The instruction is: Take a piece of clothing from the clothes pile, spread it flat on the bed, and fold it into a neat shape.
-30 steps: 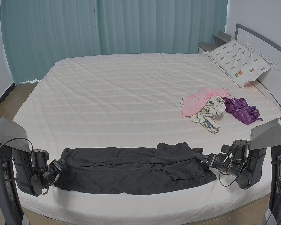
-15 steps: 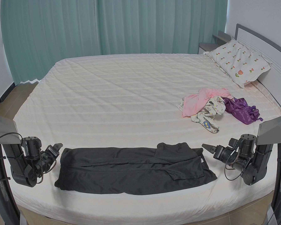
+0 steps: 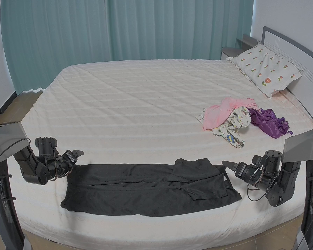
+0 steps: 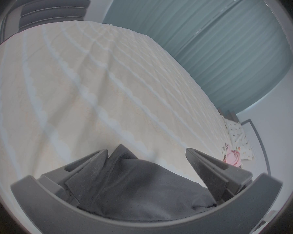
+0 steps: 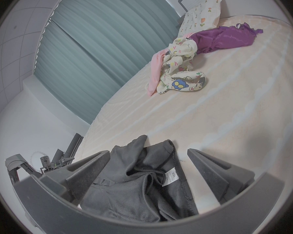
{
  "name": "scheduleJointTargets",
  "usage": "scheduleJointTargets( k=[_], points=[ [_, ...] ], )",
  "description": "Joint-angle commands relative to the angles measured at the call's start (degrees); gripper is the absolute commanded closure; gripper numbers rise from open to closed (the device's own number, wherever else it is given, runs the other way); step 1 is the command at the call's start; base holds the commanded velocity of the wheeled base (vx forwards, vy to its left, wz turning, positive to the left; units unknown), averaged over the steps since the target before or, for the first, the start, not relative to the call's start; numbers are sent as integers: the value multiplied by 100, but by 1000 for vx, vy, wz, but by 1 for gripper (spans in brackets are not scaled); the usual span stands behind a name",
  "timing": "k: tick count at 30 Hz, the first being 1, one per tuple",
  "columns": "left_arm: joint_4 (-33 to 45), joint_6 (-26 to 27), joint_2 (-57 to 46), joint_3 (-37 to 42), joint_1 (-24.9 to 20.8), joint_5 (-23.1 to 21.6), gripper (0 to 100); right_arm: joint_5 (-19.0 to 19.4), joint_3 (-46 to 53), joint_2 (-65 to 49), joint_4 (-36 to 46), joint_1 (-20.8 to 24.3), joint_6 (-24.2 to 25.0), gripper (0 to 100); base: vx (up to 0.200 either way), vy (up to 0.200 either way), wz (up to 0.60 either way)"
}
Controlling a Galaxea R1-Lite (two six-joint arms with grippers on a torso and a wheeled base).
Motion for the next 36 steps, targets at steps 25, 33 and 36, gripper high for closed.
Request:
scheduleJointTargets(
  k=[25, 33, 36],
  points=[
    [2, -111, 438, -190, 41, 86, 100, 114, -1416, 29, 1445, 465, 8, 0, 0, 0, 0],
    [2, -137, 456, -164, 41, 86, 100, 114, -1460, 117, 1752, 640, -71, 0, 0, 0, 0],
    [2, -137, 456, -146, 41, 86, 100, 114, -1512, 73, 1700, 623, -80, 0, 0, 0, 0]
  ],
)
